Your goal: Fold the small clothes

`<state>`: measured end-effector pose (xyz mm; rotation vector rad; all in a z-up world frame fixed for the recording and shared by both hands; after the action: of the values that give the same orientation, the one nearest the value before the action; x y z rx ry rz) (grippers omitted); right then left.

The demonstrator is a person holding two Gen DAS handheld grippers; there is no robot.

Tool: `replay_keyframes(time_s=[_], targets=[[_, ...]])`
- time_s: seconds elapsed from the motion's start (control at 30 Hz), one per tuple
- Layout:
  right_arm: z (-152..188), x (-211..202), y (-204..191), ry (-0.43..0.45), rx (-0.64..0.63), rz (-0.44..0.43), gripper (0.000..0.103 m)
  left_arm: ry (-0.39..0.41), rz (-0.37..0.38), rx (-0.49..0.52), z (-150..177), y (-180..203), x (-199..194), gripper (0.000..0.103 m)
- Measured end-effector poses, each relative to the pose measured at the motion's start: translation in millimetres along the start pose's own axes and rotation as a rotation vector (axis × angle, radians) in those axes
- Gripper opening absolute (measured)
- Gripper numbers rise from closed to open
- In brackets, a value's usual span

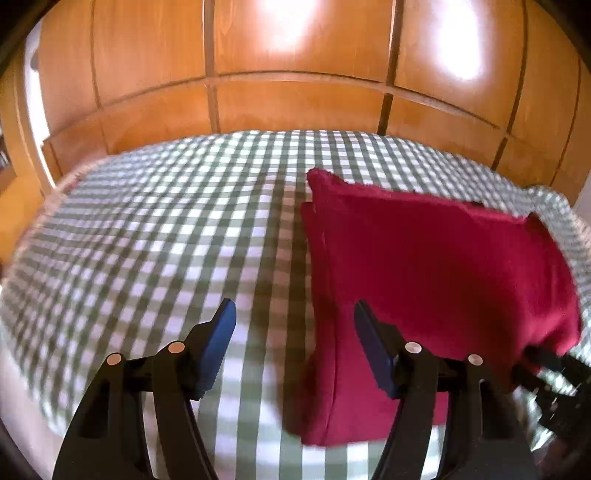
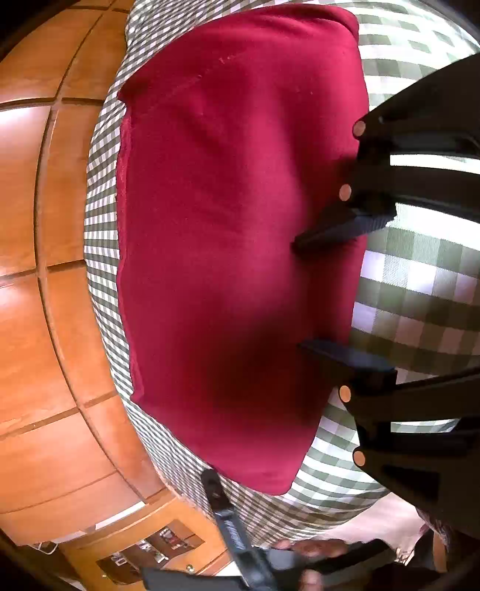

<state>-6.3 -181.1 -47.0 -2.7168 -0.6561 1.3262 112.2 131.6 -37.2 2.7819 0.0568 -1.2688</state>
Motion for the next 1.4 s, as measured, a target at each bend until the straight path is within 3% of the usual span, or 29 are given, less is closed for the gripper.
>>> replay_keyframes(time_s=[0.27,0.33,0.53,0.63,0.73,0.8,0.87,0.9,1.0,1.07,1.13,1.27,1.4], targets=[[-1,1,0,0.002,0.003,-0.002,0.053,-0.094,0.227,-0.187,-48,-22,46,0.065],[-1,1,0,0.003,0.002,-0.003,0.054,-0.105,0.233,-0.205,-53,-20,55,0.065],[-1,1,0,0.002,0.002,-0.001,0.054,-0.167,0.303,-0.262,-62,-16,82,0.03],[-1,1,0,0.002,0.002,-0.001,0.054,-0.147,0.311,-0.225,-64,-3,79,0.007],[-1,2,0,0.004,0.002,0.0,0.054,-0.081,0.274,-0.201,-67,1,71,0.006],[-1,2,-1,0.007,0.0,0.001,0.054,-0.041,0.203,-0.164,-67,4,71,0.006],[-1,2,-1,0.006,-0.003,0.003,0.054,-0.07,0.117,-0.117,-63,7,87,0.006],[-1,0,0,0.003,-0.004,0.001,0.054,-0.094,0.111,-0.12,-59,9,95,0.006],[-6,-13,6,-0.002,0.023,-0.049,0.054,-0.067,0.133,-0.126,-59,15,86,0.006],[-15,-29,25,0.044,0.092,-0.066,0.054,-0.051,0.132,-0.113,-60,17,81,0.006],[-25,-44,49,0.109,0.156,-0.029,0.053,-0.037,0.143,-0.104,-60,18,75,0.006],[-56,-56,117,0.2,0.325,0.155,0.051,-0.002,0.156,-0.094,-58,18,64,0.006],[-88,-33,166,0.171,0.407,0.277,0.051,0.018,0.154,-0.086,-60,20,60,0.006]])
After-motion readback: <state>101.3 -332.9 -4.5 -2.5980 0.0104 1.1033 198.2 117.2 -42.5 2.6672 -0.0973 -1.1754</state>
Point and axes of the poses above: each gripper's, at about its wrist camera, not at the fingertips, and x roughly the way its jaws point, y to its right, z to its underside, the point moved 2 cm from there along x, roughly the way its jaws point, and after that the axes turned 1 degree about -y, right-handed, at the moved point
